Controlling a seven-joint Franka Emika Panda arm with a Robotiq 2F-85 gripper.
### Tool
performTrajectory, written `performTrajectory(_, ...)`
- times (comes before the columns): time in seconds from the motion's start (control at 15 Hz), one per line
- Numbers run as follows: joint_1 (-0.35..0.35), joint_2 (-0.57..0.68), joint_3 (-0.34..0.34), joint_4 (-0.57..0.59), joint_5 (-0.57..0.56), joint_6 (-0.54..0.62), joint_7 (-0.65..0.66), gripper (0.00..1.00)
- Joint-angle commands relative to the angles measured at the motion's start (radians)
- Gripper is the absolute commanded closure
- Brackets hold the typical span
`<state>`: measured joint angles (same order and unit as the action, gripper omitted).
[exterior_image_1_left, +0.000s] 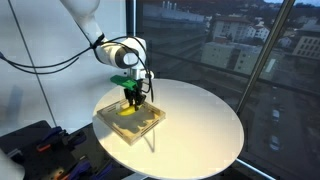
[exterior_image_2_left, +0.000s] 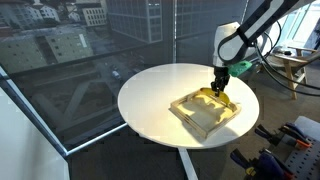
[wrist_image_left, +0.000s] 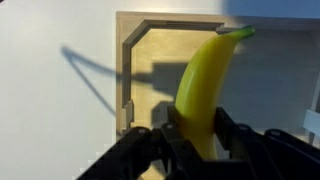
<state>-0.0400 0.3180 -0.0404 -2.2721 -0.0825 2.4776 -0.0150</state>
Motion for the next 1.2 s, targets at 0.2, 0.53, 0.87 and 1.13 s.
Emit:
performTrajectory(0.2,0.025,0.047,-0.023,0.037,-0.029,0.019,0.061,0.84)
performTrajectory(0.53,0.030,0.080,-0.023,0.076,-0.022,0.013,0.063,0.84)
performTrajectory(0.87,0.035,0.115,-0.021,0.110,-0.020,0.014,0.064,0.84)
performTrajectory(1.13,0.040,0.140,-0.022,0.126,-0.021,0.016,0.063,0.84)
